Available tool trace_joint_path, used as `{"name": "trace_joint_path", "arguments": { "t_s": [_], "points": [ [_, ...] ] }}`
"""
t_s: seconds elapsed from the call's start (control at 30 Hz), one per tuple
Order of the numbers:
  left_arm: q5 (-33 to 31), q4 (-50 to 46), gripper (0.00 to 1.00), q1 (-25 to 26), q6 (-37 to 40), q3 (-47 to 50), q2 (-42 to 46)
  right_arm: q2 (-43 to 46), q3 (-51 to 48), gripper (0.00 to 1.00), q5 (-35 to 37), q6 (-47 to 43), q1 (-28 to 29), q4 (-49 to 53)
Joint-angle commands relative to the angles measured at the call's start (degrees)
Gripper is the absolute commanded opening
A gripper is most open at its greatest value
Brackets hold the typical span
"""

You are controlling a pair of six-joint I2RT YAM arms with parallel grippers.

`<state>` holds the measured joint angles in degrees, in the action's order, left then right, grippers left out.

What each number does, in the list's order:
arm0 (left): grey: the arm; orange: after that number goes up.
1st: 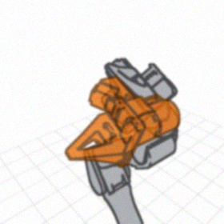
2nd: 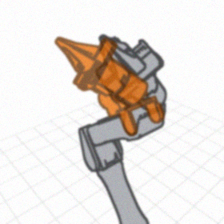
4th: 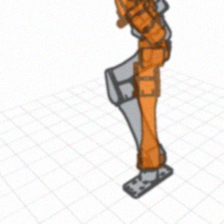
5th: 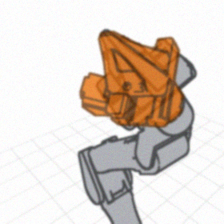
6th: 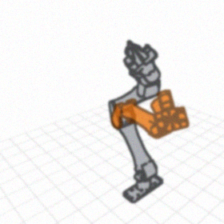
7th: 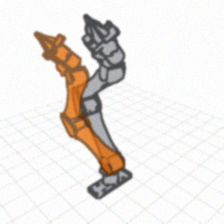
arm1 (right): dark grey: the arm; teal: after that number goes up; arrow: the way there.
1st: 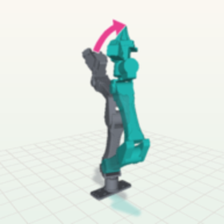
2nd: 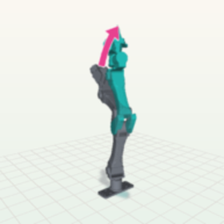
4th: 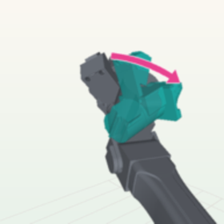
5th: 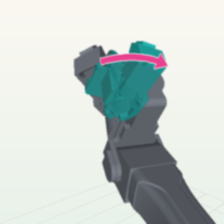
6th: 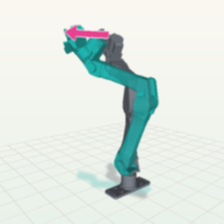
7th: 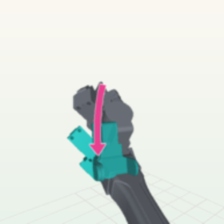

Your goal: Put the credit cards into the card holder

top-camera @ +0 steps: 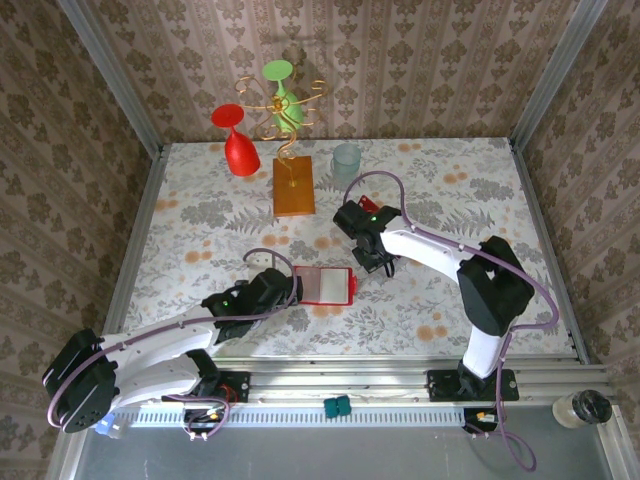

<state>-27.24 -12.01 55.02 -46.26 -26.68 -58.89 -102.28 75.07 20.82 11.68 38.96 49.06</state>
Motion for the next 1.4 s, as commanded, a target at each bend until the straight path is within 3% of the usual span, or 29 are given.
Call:
{"name": "trace_joint_path", "arguments": {
  "t_s": [0.0, 0.27, 0.63, 0.8, 1.13, 1.37],
  "points": [
    [-0.09, -0.01, 1.0, -0.1, 0.74, -0.66, -0.21, -0.73, 1.8, 0.15, 0.85, -0.96, 0.41, 1.13],
    [0.28, 0.75, 1.0, -0.1, 0.56, -0.74, -1.17, -0.22, 2.45, 0.24, 1.08, -1.22, 0.37, 1.65],
    [0.6, 1.42, 1.0, -0.07, 0.67, -0.88, -2.1, -0.81, 2.01, 0.17, 0.89, -1.76, 0.42, 1.22],
    [0.59, 1.33, 1.0, -0.05, 0.57, -0.92, -2.1, -1.03, 2.08, 0.0, 0.7, -2.65, 0.41, 1.32],
    [0.28, 0.82, 1.0, -0.22, 0.65, -0.66, -2.12, 5.75, 7.73, 0.0, 0.97, -3.96, 3.01, 5.73],
    [0.17, -0.01, 1.0, -0.92, 0.78, 0.0, -2.37, 7.83, 8.7, 0.0, -8.02, 0.7, 5.34, 2.33]
  ]
}}
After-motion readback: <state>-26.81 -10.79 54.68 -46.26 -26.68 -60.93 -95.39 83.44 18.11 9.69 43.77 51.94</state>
